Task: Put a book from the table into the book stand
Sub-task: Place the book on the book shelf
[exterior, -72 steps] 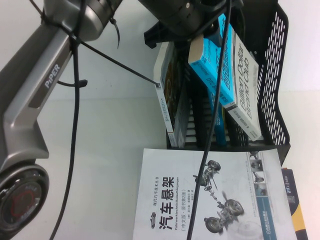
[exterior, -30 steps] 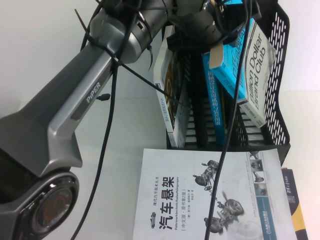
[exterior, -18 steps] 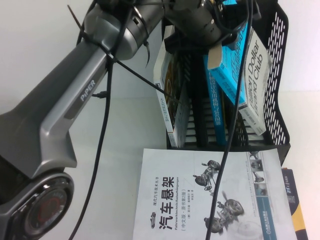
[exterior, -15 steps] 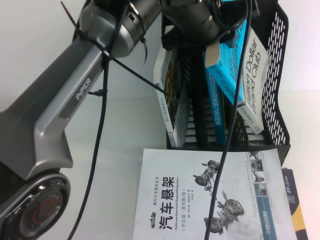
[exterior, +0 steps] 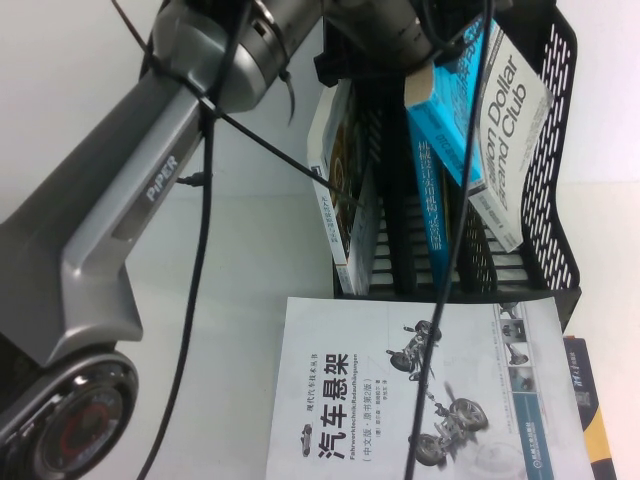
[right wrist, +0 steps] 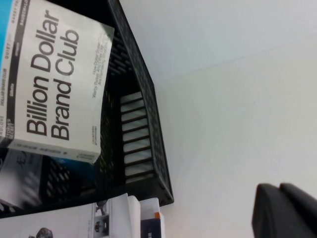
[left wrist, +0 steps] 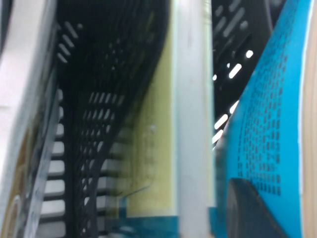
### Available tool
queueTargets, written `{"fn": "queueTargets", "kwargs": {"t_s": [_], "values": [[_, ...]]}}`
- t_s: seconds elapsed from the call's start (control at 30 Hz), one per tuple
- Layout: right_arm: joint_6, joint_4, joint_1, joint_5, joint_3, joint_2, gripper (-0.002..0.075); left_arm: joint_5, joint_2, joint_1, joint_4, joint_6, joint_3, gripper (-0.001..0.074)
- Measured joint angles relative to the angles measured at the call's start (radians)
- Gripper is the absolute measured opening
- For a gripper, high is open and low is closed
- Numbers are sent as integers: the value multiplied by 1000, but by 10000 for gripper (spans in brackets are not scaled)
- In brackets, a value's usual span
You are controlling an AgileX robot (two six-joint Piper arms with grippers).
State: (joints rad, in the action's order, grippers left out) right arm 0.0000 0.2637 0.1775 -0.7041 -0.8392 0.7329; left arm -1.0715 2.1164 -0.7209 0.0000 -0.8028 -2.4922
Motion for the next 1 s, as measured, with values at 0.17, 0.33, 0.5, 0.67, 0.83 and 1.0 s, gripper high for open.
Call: {"fn": "queueTargets", "kwargs": {"t_s": [0.17,0.33,0.5,0.67,0.83,1.0], "values": [[0,2,0,0,0,0,-2,25,0,-57,83,-15,0,181],[0,6,0,-11,0,0,-2,37,18,-99,143,-26,0,181],[0,8,0,-33,2,0,-2,37,31,-110,151,-35,0,181],[0,12,0,-45,2,0,-2,38,51,-112,155,-49,0,181],[-19,33,0,-47,2,0,-2,46,84,-124,171,-70,0,181],[-36,52,0,-48,2,0,-2,58,116,-126,175,-72,0,181]]}}
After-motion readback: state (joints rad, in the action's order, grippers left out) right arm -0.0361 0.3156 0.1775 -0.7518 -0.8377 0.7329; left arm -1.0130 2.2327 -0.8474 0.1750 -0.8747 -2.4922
